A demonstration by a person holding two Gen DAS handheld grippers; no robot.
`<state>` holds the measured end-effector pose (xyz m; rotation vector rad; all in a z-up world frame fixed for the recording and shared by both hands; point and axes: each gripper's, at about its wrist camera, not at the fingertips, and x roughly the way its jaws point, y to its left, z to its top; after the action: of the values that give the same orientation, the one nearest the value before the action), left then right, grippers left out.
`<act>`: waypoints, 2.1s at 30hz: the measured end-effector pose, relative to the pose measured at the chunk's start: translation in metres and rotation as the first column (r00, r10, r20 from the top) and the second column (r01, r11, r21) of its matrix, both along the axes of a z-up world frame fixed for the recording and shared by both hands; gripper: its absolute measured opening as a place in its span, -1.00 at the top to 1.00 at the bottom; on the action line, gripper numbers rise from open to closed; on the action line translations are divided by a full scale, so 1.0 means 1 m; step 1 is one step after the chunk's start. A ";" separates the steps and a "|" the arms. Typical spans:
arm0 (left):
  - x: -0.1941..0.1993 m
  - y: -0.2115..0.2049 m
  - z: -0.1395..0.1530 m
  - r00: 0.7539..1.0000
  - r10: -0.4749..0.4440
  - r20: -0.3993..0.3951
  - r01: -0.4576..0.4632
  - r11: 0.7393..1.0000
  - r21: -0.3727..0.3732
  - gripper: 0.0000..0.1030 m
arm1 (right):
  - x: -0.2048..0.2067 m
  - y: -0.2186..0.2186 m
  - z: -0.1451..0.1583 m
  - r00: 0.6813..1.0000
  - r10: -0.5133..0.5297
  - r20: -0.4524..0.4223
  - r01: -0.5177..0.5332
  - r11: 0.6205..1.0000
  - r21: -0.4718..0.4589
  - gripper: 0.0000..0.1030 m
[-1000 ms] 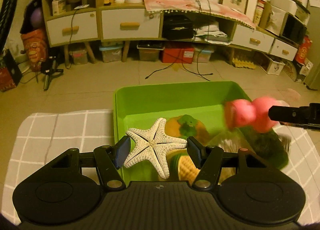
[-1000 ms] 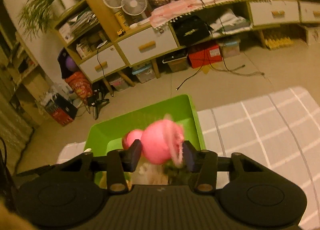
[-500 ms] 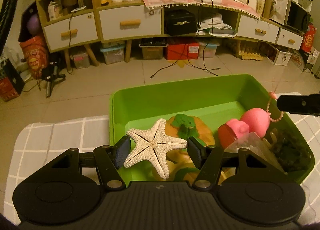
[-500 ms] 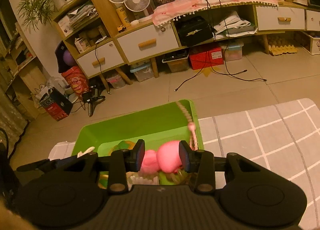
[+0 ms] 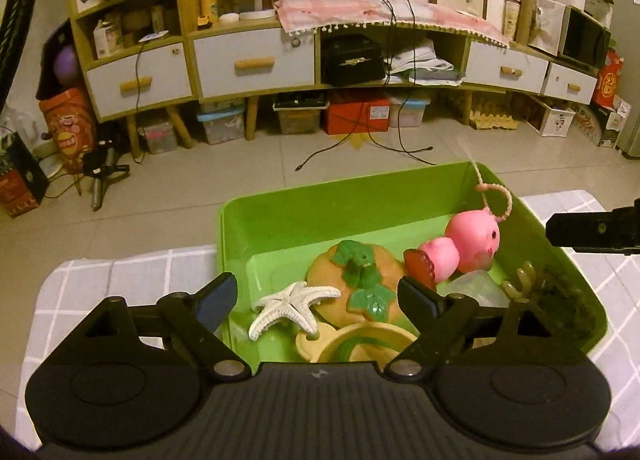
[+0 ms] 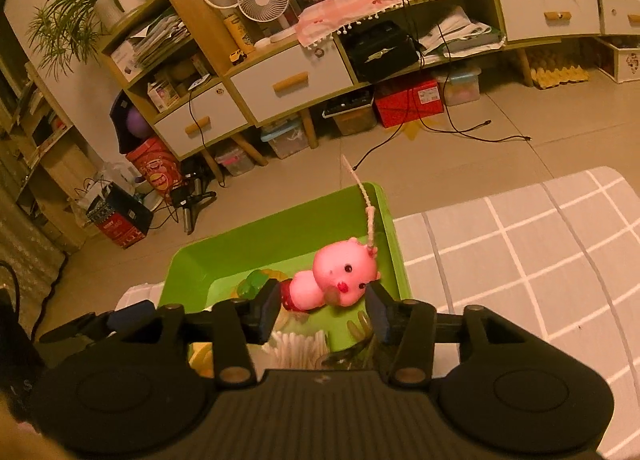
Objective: Organize rigid objects
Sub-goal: 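Open the left tool over the tub while the right tool releases the pig, then pull both tools back from the tub toward the remaining toys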
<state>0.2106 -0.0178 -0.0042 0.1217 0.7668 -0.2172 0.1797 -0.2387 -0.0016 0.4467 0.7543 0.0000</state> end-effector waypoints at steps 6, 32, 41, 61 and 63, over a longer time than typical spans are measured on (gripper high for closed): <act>-0.010 0.000 0.009 1.000 -0.001 0.007 0.001 1.000 0.004 -0.78 | -0.017 0.002 0.008 1.000 -0.010 -0.001 0.010 1.000 0.006 0.39; -0.073 0.016 0.026 1.000 -0.018 -0.016 0.017 1.000 -0.019 -0.96 | -0.088 0.029 0.030 1.000 0.014 -0.022 -0.014 1.000 -0.023 0.06; -0.093 0.030 0.021 0.999 -0.008 -0.035 0.007 0.999 -0.039 -0.96 | -0.105 0.031 0.024 0.999 0.017 -0.039 -0.018 0.999 -0.028 -0.05; -0.134 0.064 -0.025 0.993 0.014 -0.114 -0.023 0.996 -0.082 -0.96 | -0.122 0.069 -0.024 0.987 0.127 -0.103 -0.139 0.984 -0.113 -0.06; -0.135 0.068 -0.030 0.991 0.016 -0.135 -0.027 0.997 -0.075 -0.96 | -0.122 0.076 -0.031 0.982 0.148 -0.116 -0.163 0.978 -0.128 -0.06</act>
<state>0.0757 0.0498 -0.0340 0.0266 0.8918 -0.2355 0.0577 -0.1630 -0.0324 0.2569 0.8868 0.0708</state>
